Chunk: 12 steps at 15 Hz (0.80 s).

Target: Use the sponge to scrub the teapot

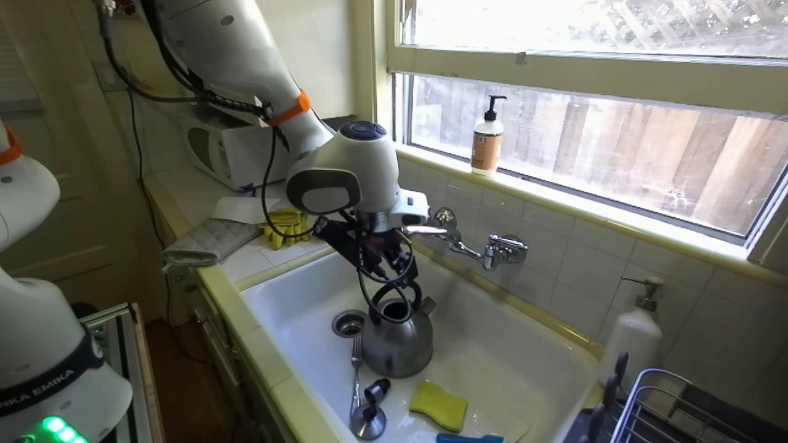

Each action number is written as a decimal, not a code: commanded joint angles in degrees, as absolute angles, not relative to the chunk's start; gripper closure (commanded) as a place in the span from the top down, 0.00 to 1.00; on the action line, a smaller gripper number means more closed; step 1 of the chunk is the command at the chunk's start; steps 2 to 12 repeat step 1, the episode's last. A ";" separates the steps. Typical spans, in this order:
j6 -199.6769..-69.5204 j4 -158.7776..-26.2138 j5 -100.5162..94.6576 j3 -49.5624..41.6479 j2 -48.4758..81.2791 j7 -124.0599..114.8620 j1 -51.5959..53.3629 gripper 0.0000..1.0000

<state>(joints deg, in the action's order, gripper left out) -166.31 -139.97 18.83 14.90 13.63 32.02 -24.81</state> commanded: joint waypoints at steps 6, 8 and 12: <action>-166.31 -139.97 18.83 14.90 13.62 31.82 -24.68 1.00; -166.31 -139.97 18.83 14.90 13.62 31.82 -24.68 1.00; -166.31 -139.97 18.83 14.90 13.62 31.82 -24.68 1.00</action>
